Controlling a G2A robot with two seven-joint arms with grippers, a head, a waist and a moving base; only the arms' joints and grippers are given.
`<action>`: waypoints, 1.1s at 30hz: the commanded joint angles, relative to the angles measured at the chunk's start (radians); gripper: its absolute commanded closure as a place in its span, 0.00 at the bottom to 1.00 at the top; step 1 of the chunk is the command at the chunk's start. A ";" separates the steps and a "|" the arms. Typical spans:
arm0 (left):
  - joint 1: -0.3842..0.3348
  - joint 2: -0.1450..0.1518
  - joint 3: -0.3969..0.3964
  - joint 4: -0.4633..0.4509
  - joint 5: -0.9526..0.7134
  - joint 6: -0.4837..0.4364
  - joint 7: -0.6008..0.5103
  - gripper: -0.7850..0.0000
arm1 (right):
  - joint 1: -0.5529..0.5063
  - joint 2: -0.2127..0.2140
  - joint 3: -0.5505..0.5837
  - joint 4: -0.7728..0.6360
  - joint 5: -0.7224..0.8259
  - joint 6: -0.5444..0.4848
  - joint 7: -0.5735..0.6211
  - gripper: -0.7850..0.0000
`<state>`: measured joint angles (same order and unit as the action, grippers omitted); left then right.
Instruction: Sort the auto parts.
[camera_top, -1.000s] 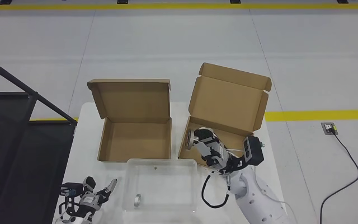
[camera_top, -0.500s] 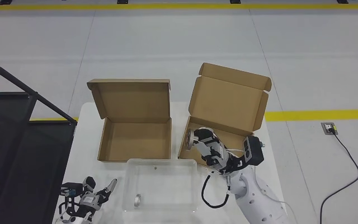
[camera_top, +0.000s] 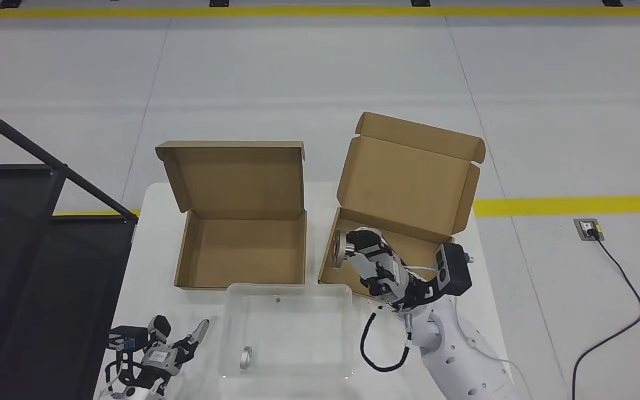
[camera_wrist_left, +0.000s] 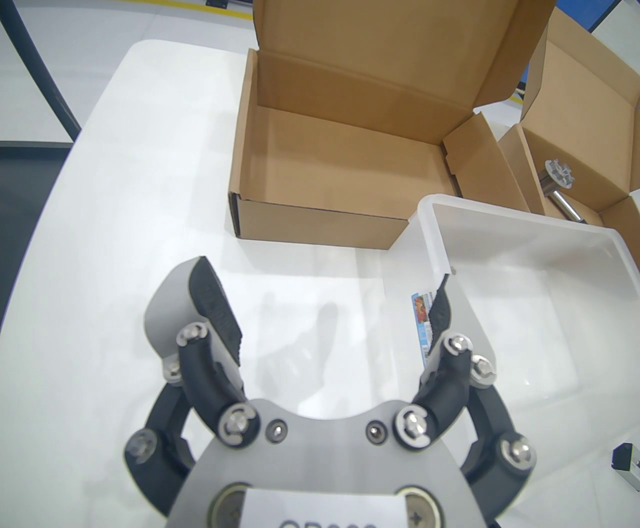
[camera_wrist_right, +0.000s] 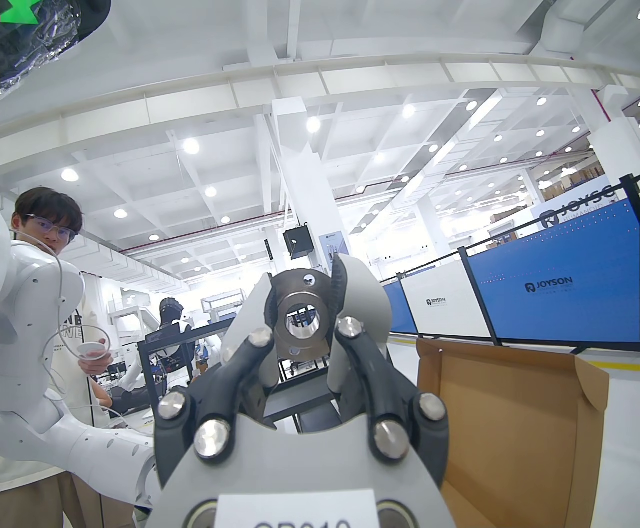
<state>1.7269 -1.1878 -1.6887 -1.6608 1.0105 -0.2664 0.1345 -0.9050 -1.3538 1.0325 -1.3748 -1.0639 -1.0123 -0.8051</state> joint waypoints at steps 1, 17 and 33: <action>0.000 0.000 0.000 0.000 0.000 0.000 0.000 0.00 | 0.000 0.000 0.000 0.000 0.000 0.000 -0.003 1.00; 0.000 0.000 0.000 0.000 0.000 0.000 0.000 0.00 | -0.016 -0.001 0.002 -0.033 0.075 0.040 0.110 1.00; 0.000 0.000 0.000 0.000 0.000 0.000 0.000 0.00 | 0.091 -0.045 -0.149 -0.064 -0.016 0.418 0.602 1.00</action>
<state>1.7269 -1.1878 -1.6887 -1.6608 1.0105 -0.2664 0.1345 -0.8393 -1.3892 0.9176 -1.4479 -1.0597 -0.6493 -0.2598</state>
